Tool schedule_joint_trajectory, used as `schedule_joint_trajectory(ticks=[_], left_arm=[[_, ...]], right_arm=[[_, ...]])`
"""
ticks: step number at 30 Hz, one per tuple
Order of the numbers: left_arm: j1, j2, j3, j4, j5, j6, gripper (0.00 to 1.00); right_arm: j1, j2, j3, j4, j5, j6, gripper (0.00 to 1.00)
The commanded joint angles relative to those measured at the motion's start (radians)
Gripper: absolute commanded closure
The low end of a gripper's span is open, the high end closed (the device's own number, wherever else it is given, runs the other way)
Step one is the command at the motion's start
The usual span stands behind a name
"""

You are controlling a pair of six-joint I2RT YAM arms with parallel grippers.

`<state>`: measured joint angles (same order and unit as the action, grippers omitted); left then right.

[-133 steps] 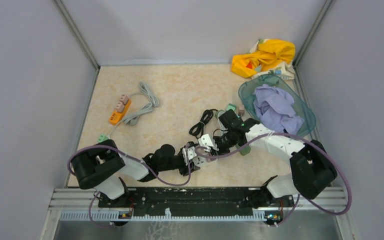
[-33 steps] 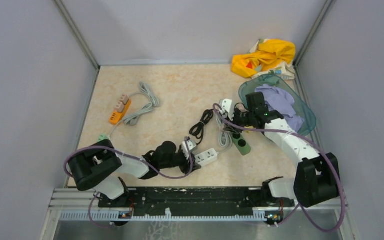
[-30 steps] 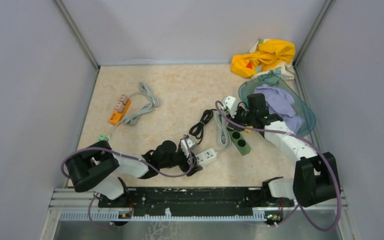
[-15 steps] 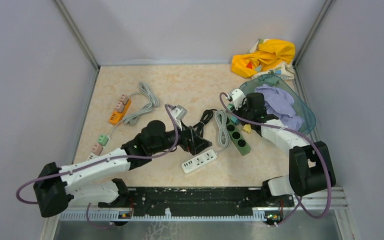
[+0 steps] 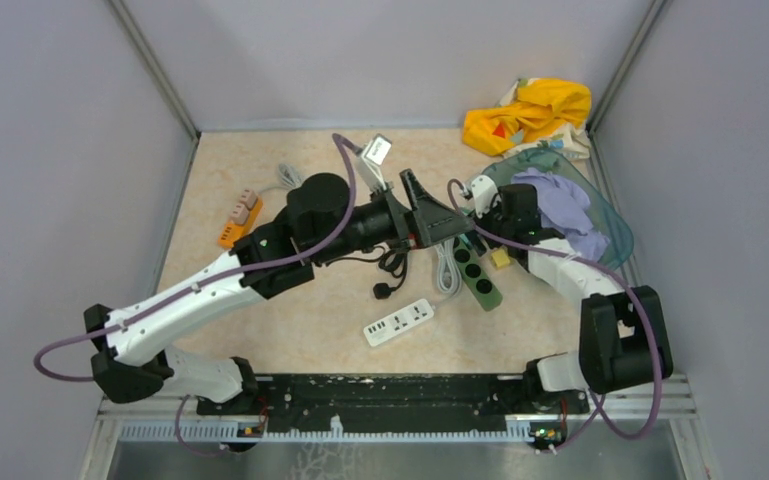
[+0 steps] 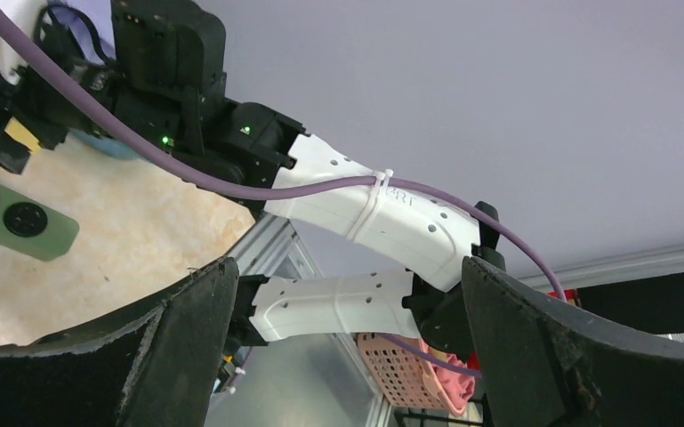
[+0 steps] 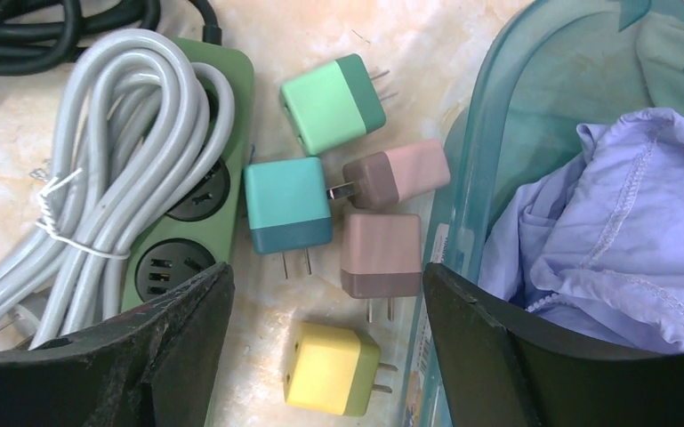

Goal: Pull the plug off the socket
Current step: Place the plug at the center of the board, then pick up the socket from the center of the board.

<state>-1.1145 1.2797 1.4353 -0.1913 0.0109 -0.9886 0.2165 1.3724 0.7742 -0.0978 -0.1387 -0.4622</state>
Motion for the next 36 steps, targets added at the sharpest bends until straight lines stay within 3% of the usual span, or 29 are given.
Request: schedule_joint_trajectory(ticks=[1, 10, 21, 36], left_arm=[[-0.032, 0.084, 0.131, -0.104, -0.023, -0.063, 0.00], [-0.032, 0.161, 0.270, -0.052, -0.073, -0.069, 0.00], [-0.009, 0.253, 0.373, 0.068, 0.022, -0.049, 0.01], [0.090, 0.235, 0.292, 0.148, 0.121, -0.010, 0.00]], right_arm=[[-0.014, -0.061, 0.023, 0.024, -0.096, 0.015, 0.23], [-0.024, -0.076, 0.017, 0.025, -0.142, 0.014, 0.23], [-0.026, -0.093, 0.014, 0.024, -0.165, 0.008, 0.23], [-0.028, -0.086, 0.011, 0.025, -0.172, -0.004, 0.23]])
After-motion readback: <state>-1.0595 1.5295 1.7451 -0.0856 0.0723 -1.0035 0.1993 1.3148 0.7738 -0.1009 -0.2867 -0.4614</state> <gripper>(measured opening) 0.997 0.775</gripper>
